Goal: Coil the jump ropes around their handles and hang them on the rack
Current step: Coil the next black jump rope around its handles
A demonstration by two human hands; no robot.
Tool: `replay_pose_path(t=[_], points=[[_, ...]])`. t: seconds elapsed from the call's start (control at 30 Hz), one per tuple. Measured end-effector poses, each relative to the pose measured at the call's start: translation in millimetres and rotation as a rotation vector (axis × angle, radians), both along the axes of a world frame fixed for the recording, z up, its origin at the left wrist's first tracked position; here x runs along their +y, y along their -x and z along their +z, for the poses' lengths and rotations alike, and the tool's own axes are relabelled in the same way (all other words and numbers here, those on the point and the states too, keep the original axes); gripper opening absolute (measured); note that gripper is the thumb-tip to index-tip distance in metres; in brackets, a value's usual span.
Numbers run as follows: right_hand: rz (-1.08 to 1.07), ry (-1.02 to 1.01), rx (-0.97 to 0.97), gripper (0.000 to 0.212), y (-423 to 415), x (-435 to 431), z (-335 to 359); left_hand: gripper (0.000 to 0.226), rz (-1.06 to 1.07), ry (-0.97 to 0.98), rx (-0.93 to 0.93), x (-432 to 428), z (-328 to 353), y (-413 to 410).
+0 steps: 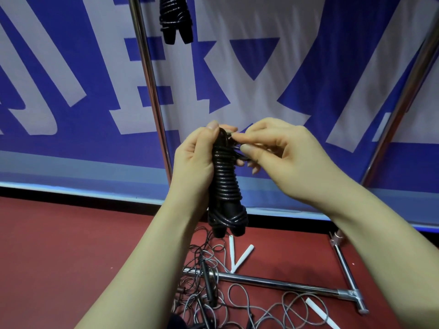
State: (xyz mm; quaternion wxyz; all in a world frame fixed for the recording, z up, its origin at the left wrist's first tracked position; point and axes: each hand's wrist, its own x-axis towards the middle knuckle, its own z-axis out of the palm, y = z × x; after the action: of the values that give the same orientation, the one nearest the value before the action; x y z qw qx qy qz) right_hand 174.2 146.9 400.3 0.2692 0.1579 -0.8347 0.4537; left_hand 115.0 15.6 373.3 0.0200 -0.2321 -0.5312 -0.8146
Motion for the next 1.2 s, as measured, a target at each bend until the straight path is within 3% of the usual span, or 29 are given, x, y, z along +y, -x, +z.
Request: replay_pose_path(t=[0.2,0.37,0.53,0.6,0.7,0.83,0.9,0.97,1.03,1.1,1.2], points=[[-0.177,-0.154,0.198,0.021,0.4,-3.8,-4.3,0.035,0.007,0.017,-0.078,2.7,0.9,-2.2],[-0.195,0.082,0.002,0.011,0.4,-7.2,-2.8,0.036,0.039,0.034,-0.073,2.8,4.0,-3.8],[-0.156,0.214,-0.032,0.009,-1.4,-6.5,2.5,0.03,0.052,0.055,-0.047,3.4,4.9,-2.4],[-0.23,0.035,0.07,0.004,-0.8,-9.6,1.2,0.032,0.05,0.07,-0.025,3.7,3.8,-2.7],[-0.348,-0.291,0.296,0.014,4.4,-10.4,-6.2,0.036,0.055,0.11,0.014,4.7,4.0,-6.0],[-0.304,-0.393,0.328,0.014,9.9,-2.9,-14.1,0.031,0.059,0.14,0.012,5.8,4.1,-9.4],[-0.263,-0.281,0.256,0.009,10.2,-1.7,-14.4,0.029,0.042,0.125,-0.002,6.2,3.1,-8.7],[-0.201,-0.028,0.07,0.004,9.1,-0.4,-8.2,0.03,0.022,0.098,-0.032,7.6,3.2,-8.1],[-0.146,0.186,-0.071,0.02,7.3,2.6,-1.7,0.03,-0.003,0.044,-0.08,9.9,4.1,-8.0],[-0.098,0.322,-0.137,0.024,5.3,5.7,2.1,0.029,-0.006,0.008,-0.098,11.4,5.0,-8.7],[-0.041,0.484,-0.15,0.012,7.7,0.4,-1.7,0.029,0.021,-0.011,-0.111,11.6,6.1,-8.3]])
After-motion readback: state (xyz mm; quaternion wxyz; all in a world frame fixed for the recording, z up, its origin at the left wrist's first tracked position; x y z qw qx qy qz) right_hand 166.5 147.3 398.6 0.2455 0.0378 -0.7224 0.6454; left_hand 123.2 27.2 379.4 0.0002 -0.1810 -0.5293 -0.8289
